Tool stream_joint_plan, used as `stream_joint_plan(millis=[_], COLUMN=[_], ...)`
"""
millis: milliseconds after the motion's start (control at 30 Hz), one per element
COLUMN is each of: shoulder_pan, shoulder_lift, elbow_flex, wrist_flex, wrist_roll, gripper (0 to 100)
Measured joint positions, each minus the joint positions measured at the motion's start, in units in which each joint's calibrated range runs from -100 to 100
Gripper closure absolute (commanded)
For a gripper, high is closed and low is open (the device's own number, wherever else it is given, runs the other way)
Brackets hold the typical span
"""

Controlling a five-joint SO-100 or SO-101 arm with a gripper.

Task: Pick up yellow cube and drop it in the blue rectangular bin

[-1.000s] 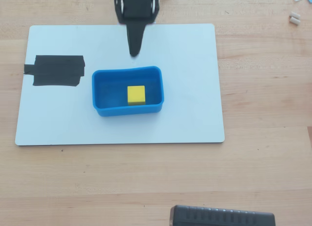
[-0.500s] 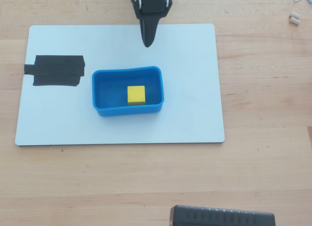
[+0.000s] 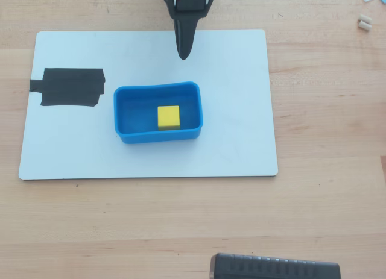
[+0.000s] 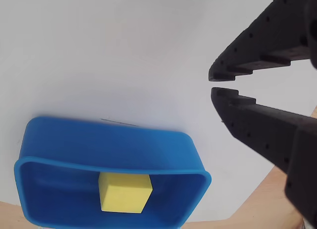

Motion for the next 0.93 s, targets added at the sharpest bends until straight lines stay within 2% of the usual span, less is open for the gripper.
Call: stream_joint_plan(millis=[333,933], shoulder_pan=[0.0,0.0], shoulder_lift=[-10.74,-11.19], elbow_flex=[2.3,2.51], wrist_flex=[4.77,4.77], wrist_roll=[0.0,0.0], gripper=[100,100])
